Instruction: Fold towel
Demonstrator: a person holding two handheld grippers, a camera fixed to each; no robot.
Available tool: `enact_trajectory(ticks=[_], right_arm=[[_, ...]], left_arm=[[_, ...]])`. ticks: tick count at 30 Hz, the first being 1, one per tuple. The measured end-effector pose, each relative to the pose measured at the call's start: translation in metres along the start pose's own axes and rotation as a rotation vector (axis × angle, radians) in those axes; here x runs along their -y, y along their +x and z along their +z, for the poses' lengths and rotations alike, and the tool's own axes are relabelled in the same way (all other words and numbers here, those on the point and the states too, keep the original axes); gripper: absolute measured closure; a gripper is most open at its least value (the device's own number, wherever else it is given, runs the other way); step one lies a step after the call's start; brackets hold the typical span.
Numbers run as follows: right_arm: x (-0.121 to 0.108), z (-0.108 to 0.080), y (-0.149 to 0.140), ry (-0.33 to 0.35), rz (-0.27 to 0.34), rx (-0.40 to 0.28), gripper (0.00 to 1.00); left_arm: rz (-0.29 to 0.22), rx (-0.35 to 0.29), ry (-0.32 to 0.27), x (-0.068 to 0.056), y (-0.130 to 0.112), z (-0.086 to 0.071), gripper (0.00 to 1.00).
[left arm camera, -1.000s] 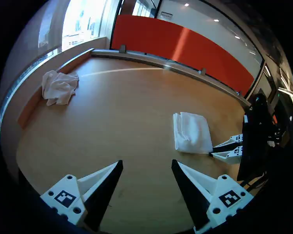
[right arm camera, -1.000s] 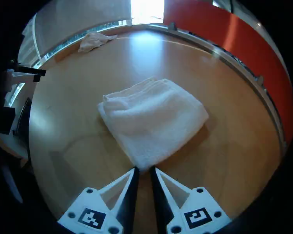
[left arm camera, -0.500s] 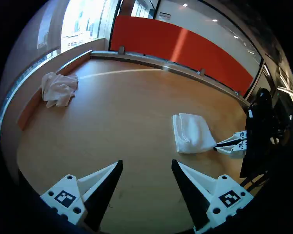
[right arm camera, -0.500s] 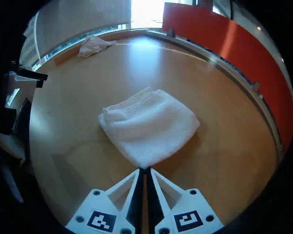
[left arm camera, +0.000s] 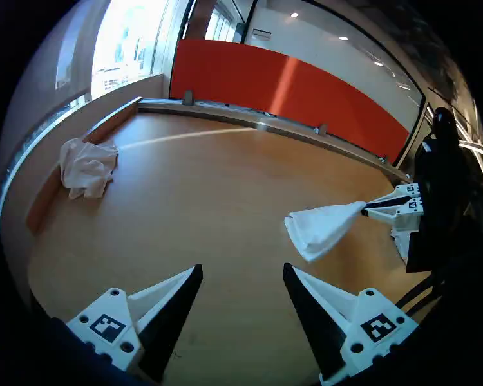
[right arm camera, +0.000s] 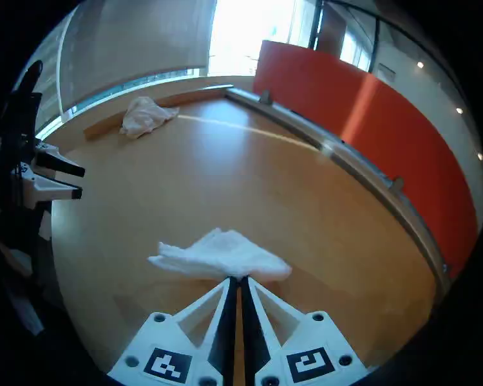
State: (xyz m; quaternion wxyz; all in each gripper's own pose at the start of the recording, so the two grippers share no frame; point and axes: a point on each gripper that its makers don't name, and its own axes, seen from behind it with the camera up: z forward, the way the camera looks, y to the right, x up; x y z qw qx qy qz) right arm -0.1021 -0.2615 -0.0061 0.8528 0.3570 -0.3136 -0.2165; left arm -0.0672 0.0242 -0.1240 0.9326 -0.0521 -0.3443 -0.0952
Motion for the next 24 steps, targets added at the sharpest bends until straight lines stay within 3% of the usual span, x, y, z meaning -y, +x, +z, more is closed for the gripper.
enact_trajectory(ticks=[5,11,24], right_arm=[[-0.014,-0.017,0.024,-0.030,0.003,-0.048,0.96],[-0.028,-0.032,0.033,-0.057,0.040,-0.079,0.96],[-0.090,-0.080,0.017,-0.145,0.105,-0.087,0.96]], left_arm=[[0.014,-0.015,-0.014,-0.007,0.011,0.000,0.08],[0.028,-0.023,-0.029,-0.015,0.019,0.001,0.08],[0.044,-0.026,-0.059,-0.028,0.030,0.006,0.08]])
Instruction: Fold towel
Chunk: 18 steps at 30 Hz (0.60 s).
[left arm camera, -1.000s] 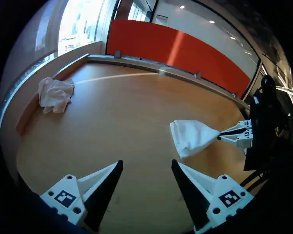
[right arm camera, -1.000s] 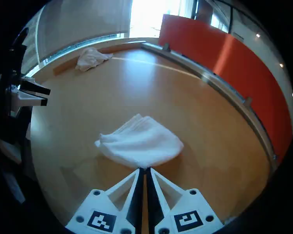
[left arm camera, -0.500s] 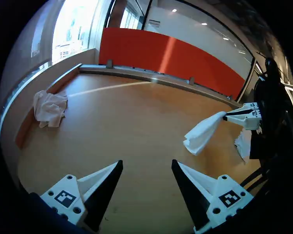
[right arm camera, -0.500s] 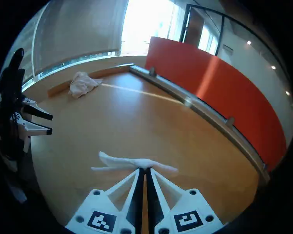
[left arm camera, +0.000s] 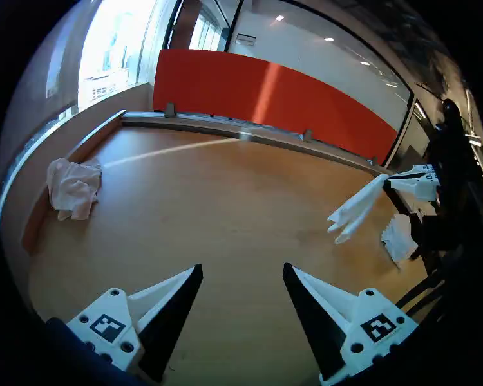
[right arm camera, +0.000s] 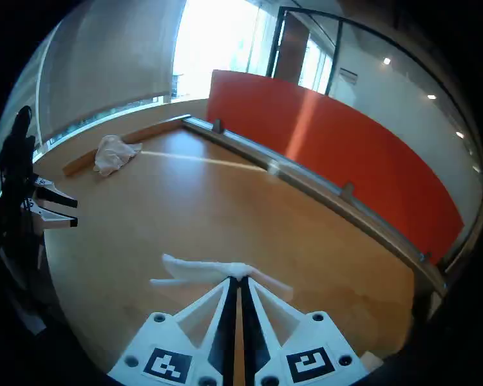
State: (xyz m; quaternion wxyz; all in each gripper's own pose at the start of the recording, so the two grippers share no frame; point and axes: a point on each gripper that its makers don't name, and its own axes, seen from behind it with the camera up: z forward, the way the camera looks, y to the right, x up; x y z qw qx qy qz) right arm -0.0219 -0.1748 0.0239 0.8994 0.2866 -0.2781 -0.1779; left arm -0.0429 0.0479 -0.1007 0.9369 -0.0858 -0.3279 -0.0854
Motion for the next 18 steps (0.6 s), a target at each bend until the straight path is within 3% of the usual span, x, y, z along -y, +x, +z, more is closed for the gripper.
enact_trajectory(ticks=[18], right_arm=[[-0.135,-0.057,-0.041,-0.138,0.060,0.040,0.96]], left_arm=[[0.006,0.011,-0.002,-0.012,0.006,0.006,0.08]])
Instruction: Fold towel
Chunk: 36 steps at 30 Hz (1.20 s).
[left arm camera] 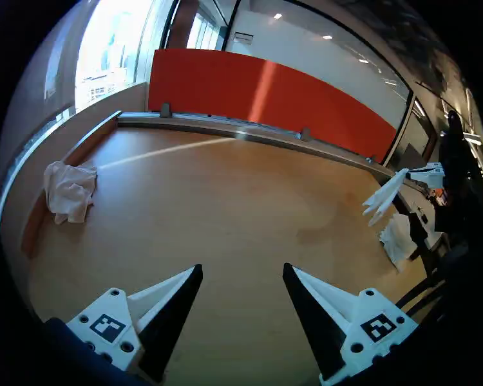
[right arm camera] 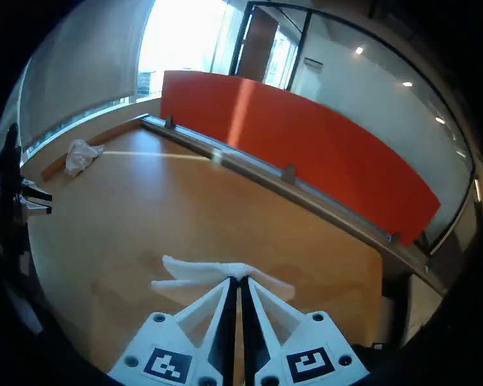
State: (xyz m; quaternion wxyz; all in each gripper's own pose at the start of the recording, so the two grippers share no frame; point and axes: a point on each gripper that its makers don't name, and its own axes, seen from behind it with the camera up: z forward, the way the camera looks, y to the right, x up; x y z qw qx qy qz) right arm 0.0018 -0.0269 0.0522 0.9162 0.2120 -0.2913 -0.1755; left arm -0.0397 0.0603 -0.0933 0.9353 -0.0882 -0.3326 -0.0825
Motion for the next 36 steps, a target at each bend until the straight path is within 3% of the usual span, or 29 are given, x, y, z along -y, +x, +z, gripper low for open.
enact_trajectory(ticks=[21,27,36], right_arm=[[-0.115,-0.030,-0.041,-0.106,0.054,0.044,0.96],[-0.136,-0.040,-0.056,-0.130,0.062,0.068,0.96],[-0.144,-0.056,-0.074,-0.150,0.079,0.082,0.96]], left_arm=[[0.021,0.011,0.011,-0.018,0.000,0.003,0.08],[0.026,0.015,0.010,-0.023,-0.002,0.003,0.08],[0.038,0.020,0.002,-0.028,-0.003,0.004,0.08]])
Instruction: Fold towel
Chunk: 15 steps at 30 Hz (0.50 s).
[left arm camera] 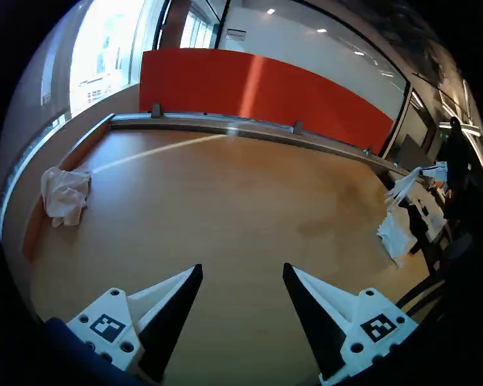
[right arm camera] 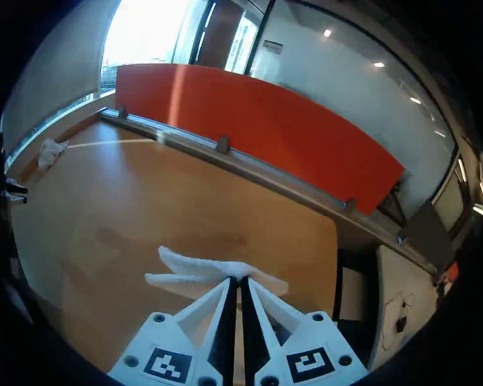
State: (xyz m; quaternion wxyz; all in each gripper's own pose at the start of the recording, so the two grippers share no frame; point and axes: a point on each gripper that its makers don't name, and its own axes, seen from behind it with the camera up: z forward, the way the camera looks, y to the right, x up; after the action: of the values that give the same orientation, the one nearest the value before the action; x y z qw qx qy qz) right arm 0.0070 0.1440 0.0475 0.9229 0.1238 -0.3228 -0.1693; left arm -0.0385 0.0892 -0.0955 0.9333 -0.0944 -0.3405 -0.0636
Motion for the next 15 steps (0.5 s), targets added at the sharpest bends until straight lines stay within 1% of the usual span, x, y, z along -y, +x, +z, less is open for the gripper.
enact_trajectory(ticks=[5,8,15], right_arm=[[-0.004,-0.010,-0.020,-0.014,0.013,0.021,0.96],[-0.006,-0.017,-0.038,-0.025,0.025,0.042,0.96],[-0.012,-0.032,-0.090,-0.060,0.070,0.108,0.96]], left_arm=[[0.007,-0.001,-0.007,-0.003,0.001,-0.001,0.08],[0.010,0.001,-0.011,-0.005,0.000,-0.002,0.08],[0.018,0.009,-0.017,-0.007,-0.004,-0.004,0.08]])
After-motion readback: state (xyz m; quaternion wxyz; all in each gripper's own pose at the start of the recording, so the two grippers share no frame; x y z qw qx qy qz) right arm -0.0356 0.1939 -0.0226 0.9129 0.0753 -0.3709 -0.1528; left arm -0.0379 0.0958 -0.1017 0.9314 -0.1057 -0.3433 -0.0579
